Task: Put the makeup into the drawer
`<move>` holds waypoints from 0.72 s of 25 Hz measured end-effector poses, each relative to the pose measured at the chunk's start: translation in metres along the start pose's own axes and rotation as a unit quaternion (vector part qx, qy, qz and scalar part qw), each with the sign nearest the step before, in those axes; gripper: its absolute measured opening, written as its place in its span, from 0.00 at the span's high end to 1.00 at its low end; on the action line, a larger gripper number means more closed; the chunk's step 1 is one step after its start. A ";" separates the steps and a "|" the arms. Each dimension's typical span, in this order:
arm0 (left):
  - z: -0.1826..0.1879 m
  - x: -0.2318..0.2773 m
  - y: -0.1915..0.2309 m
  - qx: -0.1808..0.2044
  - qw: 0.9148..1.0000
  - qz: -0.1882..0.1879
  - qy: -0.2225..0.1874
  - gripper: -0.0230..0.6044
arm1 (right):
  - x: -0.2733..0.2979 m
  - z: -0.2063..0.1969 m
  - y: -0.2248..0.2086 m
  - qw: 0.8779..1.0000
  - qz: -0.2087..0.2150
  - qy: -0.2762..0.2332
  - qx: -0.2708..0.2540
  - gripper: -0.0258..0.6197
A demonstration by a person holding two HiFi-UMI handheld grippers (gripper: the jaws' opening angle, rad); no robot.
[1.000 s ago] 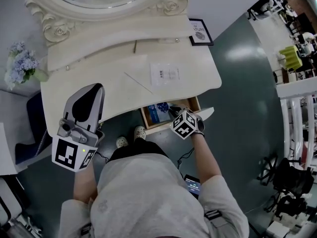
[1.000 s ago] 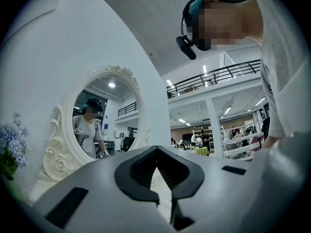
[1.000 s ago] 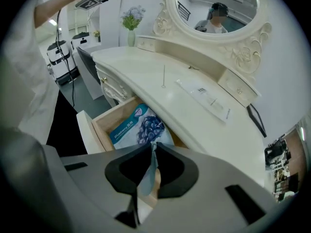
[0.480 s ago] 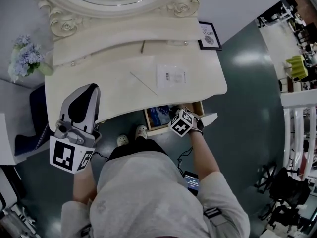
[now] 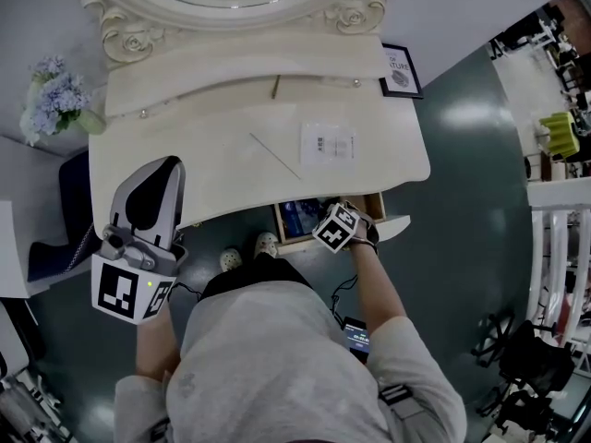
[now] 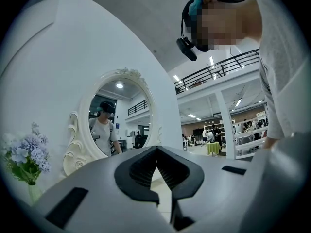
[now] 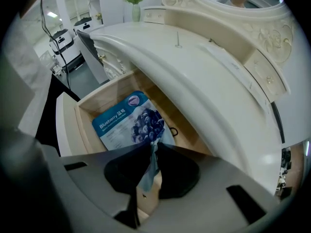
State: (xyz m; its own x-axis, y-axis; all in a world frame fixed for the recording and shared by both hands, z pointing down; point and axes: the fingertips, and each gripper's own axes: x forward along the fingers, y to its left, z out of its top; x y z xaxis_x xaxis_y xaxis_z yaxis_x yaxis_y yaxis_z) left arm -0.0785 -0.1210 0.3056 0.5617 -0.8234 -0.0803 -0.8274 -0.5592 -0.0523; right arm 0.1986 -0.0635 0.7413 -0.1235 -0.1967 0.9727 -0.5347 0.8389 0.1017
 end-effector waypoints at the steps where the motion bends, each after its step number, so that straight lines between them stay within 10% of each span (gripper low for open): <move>1: 0.000 0.000 0.001 0.000 1.000 0.001 0.000 0.94 | 0.000 0.000 0.000 1.000 -0.002 0.004 0.000 0.88; 18: 0.005 0.001 0.009 -0.004 1.000 -0.013 -0.016 0.94 | -0.030 0.016 0.002 0.997 -0.007 -0.049 0.054 0.83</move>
State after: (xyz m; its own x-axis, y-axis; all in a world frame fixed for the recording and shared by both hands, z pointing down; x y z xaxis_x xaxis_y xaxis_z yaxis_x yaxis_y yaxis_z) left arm -0.0851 -0.1263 0.3002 0.5832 -0.8048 -0.1103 -0.8119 -0.5820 -0.0462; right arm 0.1878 -0.0640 0.7090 -0.1929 -0.2608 0.9459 -0.6227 0.7776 0.0874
